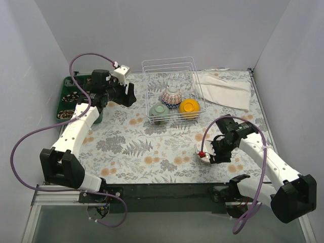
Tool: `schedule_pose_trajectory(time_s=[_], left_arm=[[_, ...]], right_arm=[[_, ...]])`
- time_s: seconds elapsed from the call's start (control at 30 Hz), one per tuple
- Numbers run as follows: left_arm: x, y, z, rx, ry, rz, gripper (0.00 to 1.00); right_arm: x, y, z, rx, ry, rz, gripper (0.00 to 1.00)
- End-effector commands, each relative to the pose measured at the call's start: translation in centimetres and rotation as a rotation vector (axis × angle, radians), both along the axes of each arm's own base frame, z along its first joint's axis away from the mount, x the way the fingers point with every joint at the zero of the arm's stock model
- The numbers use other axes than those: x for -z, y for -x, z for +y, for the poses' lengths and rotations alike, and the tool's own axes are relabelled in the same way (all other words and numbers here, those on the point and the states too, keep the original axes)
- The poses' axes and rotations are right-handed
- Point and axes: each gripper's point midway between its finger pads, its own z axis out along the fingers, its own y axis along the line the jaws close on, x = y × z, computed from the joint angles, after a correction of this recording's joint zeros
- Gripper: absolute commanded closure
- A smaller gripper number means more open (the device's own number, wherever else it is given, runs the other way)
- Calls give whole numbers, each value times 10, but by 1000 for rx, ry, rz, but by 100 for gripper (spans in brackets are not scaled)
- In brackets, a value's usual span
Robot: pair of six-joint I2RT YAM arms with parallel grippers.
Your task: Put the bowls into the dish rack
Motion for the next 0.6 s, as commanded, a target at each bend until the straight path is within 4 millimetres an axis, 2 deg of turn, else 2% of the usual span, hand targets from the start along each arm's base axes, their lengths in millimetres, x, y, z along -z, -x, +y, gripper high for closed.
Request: schedule_pose_trajectory(time_s=[0.0, 0.13, 0.27, 0.37, 0.57], left_arm=[[-20, 21, 6, 15, -15, -57, 37], [-30, 28, 11, 22, -28, -102, 36], [-44, 31, 25, -2, -25, -137, 35], [-52, 33, 33, -17, -7, -147, 36], [-65, 32, 47, -48, 29, -166, 35]], right_arm=[[6, 2, -14, -39, 73, -34, 43], [15, 1, -19, -42, 107, -28, 43], [23, -11, -16, -31, 111, -57, 44], [21, -20, -9, -13, 87, -64, 47], [21, -14, 2, -19, 49, -41, 49]])
